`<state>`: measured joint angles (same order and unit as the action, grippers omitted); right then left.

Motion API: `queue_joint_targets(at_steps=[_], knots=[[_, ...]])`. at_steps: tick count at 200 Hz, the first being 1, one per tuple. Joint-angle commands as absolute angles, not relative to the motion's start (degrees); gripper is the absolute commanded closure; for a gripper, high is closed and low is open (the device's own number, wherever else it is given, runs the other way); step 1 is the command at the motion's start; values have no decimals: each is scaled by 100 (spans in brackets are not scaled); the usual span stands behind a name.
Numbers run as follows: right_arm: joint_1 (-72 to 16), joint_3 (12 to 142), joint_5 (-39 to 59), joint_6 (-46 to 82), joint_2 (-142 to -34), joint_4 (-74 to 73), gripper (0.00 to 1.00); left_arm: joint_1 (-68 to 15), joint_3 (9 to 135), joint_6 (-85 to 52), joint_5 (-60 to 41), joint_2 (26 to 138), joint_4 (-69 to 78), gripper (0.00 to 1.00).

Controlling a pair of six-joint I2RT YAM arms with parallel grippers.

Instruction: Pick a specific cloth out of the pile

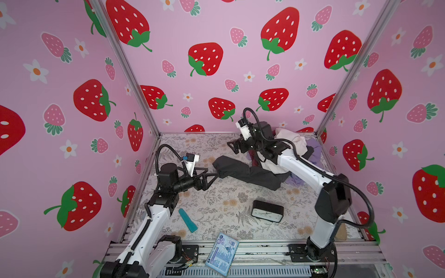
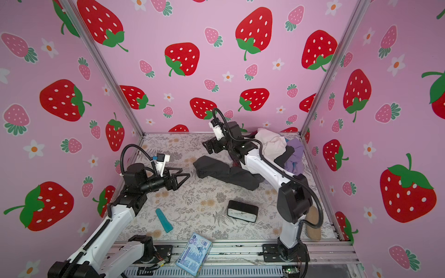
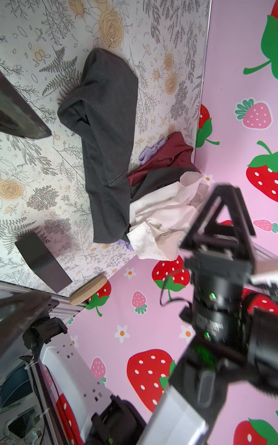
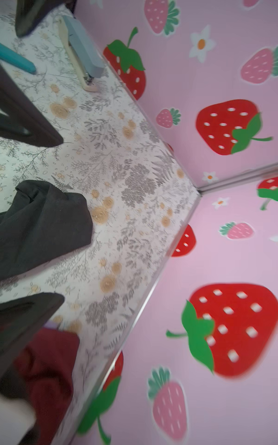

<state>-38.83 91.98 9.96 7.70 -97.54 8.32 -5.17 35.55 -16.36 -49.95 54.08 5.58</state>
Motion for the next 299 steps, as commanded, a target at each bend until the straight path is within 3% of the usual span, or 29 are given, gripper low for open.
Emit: queue_joint_targets(at_steps=[1, 28, 64, 92, 183, 299], knots=[[-3640, 8948, -238, 712, -8573, 1283, 0, -551, 3568, -1643, -5053, 5395, 628, 1], [-3350, 7866, -1586, 1172, -7431, 1849, 1, -553, 3601, -1661, -5071, 5437, 658, 1], [-2461, 6243, -1451, 1846, -6240, 2075, 4, -554, 3783, -1653, -5226, 5600, 603, 1], [-1578, 5518, -628, 2096, -5824, 2031, 5, -554, 3847, -1700, -5303, 5733, 637, 1], [351, 4172, 2083, 2810, -6376, 749, 23, -559, 3923, -1696, -5324, 5862, 596, 1], [1037, 4140, 3036, 2908, -7651, -207, 32, -567, 3902, -1704, -5186, 5915, 509, 1]])
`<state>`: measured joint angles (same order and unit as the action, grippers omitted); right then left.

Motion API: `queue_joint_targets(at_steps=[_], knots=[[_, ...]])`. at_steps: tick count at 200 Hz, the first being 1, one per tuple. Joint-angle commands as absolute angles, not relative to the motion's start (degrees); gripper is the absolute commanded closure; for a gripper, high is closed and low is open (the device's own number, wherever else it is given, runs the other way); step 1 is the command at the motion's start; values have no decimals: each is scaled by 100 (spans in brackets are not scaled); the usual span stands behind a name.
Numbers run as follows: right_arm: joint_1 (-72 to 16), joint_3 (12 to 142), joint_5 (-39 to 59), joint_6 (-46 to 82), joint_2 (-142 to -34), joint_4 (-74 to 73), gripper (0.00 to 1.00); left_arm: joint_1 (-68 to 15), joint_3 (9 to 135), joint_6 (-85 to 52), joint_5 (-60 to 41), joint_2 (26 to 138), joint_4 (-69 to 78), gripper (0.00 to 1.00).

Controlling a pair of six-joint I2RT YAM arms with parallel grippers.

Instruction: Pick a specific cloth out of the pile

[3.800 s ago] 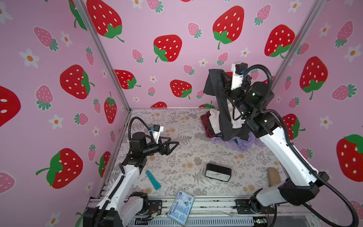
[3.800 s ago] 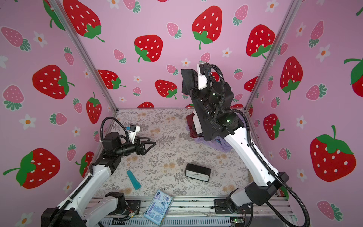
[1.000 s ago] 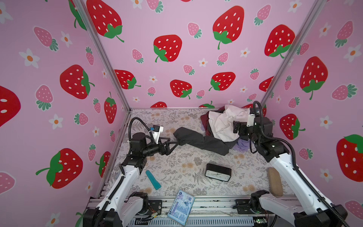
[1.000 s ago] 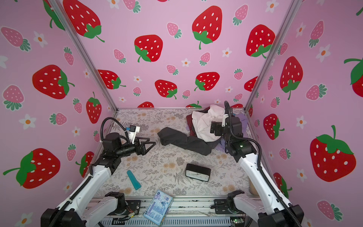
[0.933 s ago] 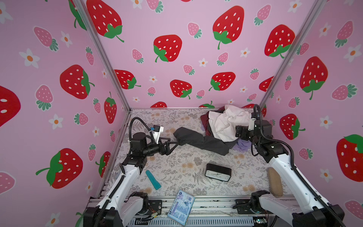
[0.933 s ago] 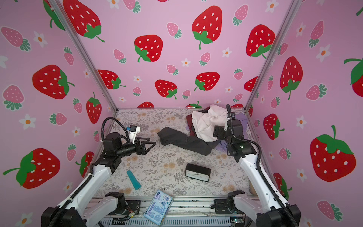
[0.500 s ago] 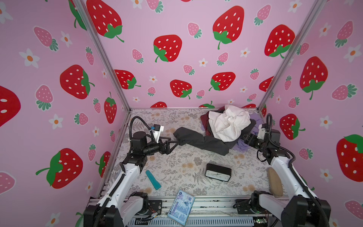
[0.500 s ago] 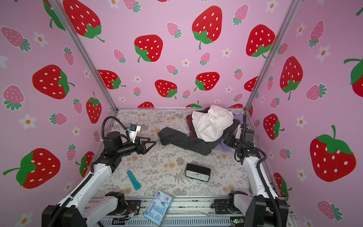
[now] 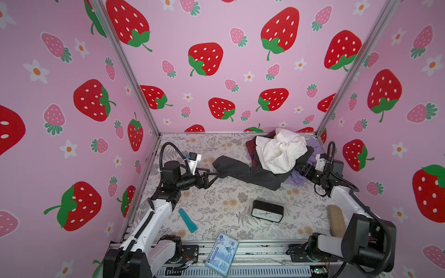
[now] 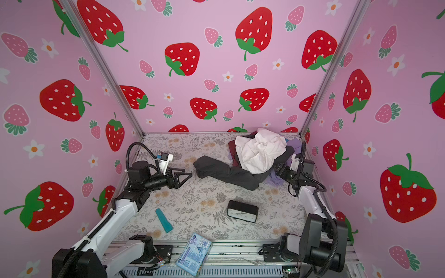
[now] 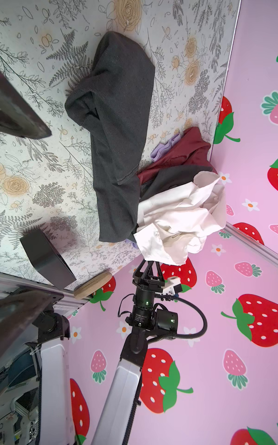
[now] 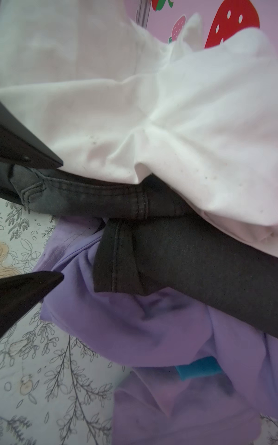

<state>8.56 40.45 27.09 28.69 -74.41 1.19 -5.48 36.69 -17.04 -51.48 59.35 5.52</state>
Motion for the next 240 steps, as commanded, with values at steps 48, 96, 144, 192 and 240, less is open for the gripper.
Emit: queue_joint_targets(at_steps=[48, 96, 144, 192, 240], knots=[[1195, 4217, 3516, 3010, -8076, -673, 33, -565, 3948, -1707, -5115, 5985, 411, 1], [1195, 4287, 3690, 3064, -8341, -928, 34, -579, 3971, -1735, -5076, 6098, 411, 1], [1170, 4272, 3924, 3190, -8516, -1247, 32, -588, 3924, -1708, -5067, 6200, 468, 1], [935, 4354, 3956, 3172, -8614, -1366, 26, -582, 3930, -1711, -5079, 6275, 509, 1], [741, 4458, 3967, 3305, -8893, -1615, 26, -582, 3974, -1608, -5071, 6262, 388, 1]])
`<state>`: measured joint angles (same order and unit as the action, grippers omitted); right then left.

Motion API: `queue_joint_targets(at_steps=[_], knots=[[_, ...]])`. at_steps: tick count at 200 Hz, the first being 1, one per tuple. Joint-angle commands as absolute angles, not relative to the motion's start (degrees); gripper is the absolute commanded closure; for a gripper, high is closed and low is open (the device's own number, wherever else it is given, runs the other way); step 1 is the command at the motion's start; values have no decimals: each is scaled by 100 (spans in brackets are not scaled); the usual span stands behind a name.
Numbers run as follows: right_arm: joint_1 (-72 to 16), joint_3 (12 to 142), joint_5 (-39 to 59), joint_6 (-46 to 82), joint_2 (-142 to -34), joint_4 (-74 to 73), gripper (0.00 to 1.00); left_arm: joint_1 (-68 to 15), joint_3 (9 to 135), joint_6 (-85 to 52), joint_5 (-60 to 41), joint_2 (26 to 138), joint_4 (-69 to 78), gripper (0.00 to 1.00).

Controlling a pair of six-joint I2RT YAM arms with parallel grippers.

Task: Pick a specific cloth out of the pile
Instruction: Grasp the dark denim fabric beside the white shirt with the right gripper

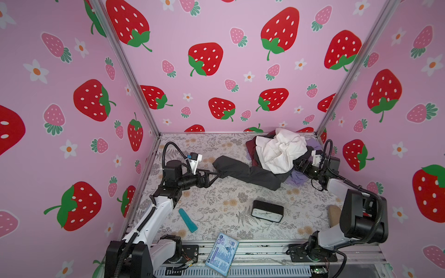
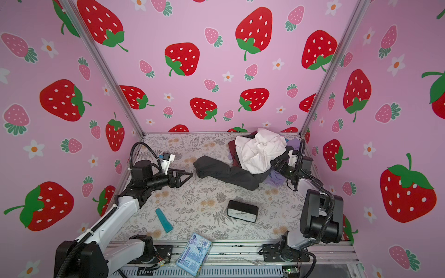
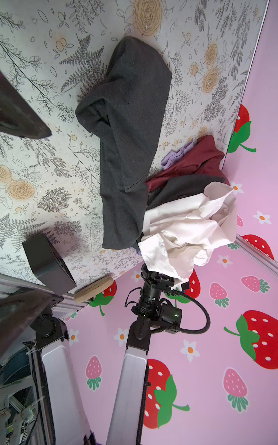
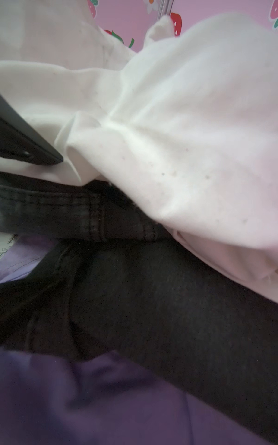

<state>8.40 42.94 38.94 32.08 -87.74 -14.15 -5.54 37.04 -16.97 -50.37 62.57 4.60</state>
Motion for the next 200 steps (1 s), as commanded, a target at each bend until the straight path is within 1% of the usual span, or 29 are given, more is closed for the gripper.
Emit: queue_joint_targets(at_steps=[1, 33, 86, 118, 152, 200], knots=[[740, 4466, 3961, 3305, -8898, -1612, 26, -586, 3978, -1604, -5071, 6260, 387, 1], [751, 4476, 3735, 3263, -8828, -1406, 26, -582, 4007, -1604, -5080, 6315, 371, 1], [879, 4009, 3447, 3246, -8142, -1256, 27, -586, 4025, -1591, -5089, 6271, 343, 1], [896, 3880, 3356, 3174, -7965, -1081, 28, -587, 4008, -1607, -5098, 6275, 350, 1], [901, 3817, 3304, 3129, -8128, -984, 29, -587, 3964, -1609, -5089, 6223, 359, 1], [914, 3850, 3225, 3199, -8488, -1209, 31, -584, 3929, -1603, -5054, 6175, 327, 1]])
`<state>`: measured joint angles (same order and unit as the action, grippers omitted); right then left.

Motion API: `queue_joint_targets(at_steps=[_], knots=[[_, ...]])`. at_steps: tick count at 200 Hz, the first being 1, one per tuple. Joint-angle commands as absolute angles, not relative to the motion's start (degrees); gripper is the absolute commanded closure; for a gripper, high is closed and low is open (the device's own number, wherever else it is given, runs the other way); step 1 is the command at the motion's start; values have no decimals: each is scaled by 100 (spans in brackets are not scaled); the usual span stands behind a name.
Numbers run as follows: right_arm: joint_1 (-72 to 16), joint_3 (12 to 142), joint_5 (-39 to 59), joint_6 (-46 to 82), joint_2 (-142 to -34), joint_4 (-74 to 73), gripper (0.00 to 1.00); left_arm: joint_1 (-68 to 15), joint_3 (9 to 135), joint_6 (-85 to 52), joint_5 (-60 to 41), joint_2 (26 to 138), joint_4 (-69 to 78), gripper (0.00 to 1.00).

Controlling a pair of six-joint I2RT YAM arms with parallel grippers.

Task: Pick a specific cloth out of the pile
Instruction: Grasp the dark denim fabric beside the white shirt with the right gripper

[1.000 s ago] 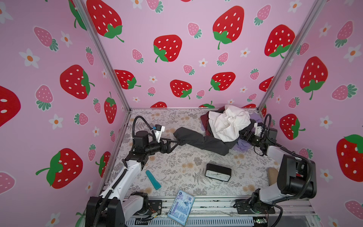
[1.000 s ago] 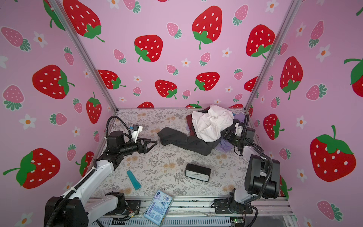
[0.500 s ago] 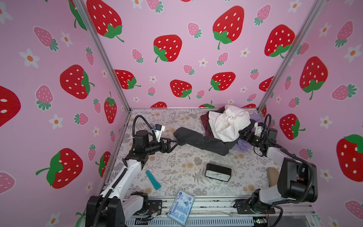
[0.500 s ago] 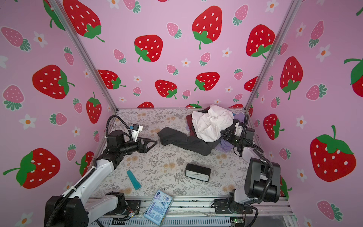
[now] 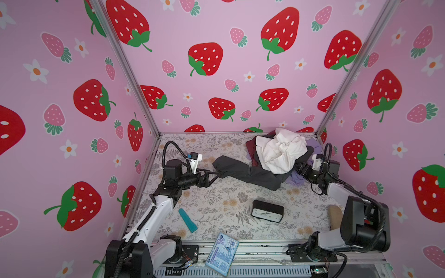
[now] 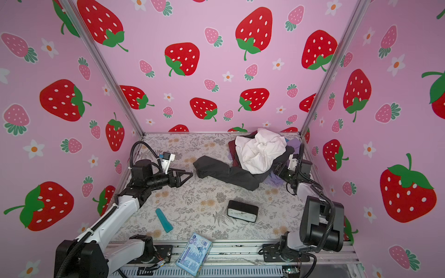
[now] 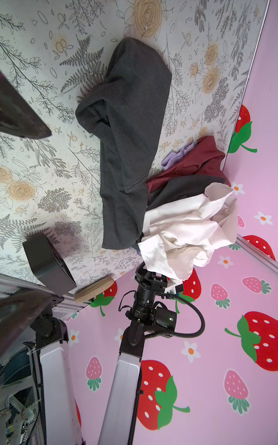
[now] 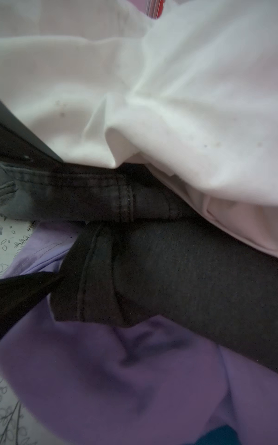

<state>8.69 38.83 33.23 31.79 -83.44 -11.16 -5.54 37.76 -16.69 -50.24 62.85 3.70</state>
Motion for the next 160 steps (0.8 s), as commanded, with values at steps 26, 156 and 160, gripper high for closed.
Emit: queue_joint_targets(at_steps=[26, 156, 160], knots=[[923, 3870, 3253, 3243, -8613, -1351, 31, -586, 3929, -1607, -5036, 6190, 318, 1], [513, 3945, 3940, 3674, -8873, -2329, 28, -594, 3897, -1685, -5045, 6324, 431, 1], [497, 3954, 3938, 3666, -8881, -2329, 27, -596, 3894, -1682, -5045, 6320, 433, 1]])
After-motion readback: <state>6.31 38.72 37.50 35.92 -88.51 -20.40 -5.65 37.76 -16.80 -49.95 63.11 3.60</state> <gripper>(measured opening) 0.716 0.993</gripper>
